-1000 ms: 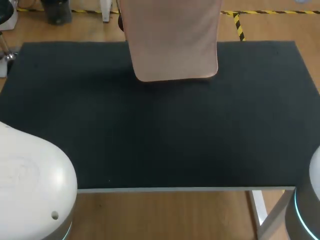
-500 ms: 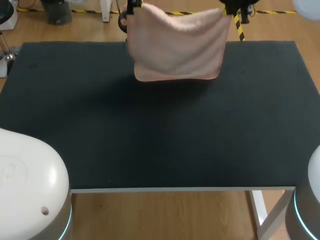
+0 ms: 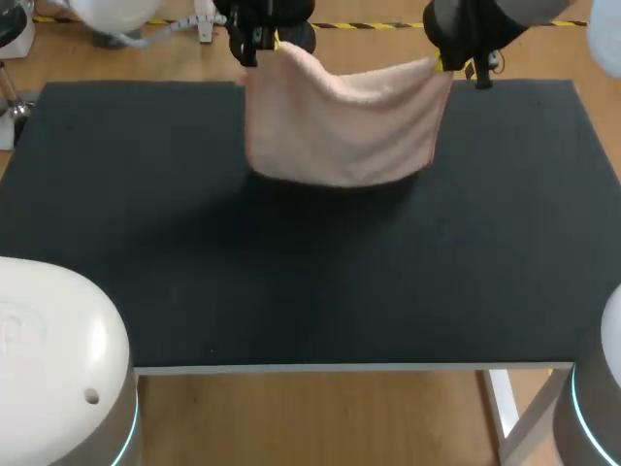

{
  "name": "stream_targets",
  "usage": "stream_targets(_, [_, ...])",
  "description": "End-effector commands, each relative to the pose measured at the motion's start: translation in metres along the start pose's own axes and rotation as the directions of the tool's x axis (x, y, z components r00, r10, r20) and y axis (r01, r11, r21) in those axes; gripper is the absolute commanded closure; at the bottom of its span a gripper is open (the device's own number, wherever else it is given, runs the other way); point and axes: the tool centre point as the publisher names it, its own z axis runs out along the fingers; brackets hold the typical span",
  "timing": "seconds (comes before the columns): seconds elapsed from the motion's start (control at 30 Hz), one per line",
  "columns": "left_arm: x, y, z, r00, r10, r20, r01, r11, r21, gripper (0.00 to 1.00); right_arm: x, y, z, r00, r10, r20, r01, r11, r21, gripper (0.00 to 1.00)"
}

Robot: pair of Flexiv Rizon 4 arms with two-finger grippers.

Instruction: Fold the towel

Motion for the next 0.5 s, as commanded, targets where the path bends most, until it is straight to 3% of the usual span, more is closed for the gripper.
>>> stream_targets(0.03, [0.02, 0.005, -0.004, 1.0, -0.001, 0.011, 0.001, 1.0, 0.003, 1.0, 0.022, -0.003, -0.009, 1.0, 0.0, 0.005, 0.0, 1.0, -0.005, 1.0])
stream_targets(0.27, [0.03, 0.008, 0.031, 0.995, -0.027, -0.1, 0.027, 1.0, -0.001, 1.0, 0.035, -0.015, 0.022, 0.996, 0.048, -0.069, -0.046, 0.998, 0.031, 1.0])
stream_targets(0.5, [0.038, 0.016, 0.083, 0.972, -0.064, -0.228, 0.066, 0.998, 0.005, 1.0, 0.042, -0.036, 0.076, 0.978, 0.13, -0.164, -0.117, 0.989, 0.085, 1.0])
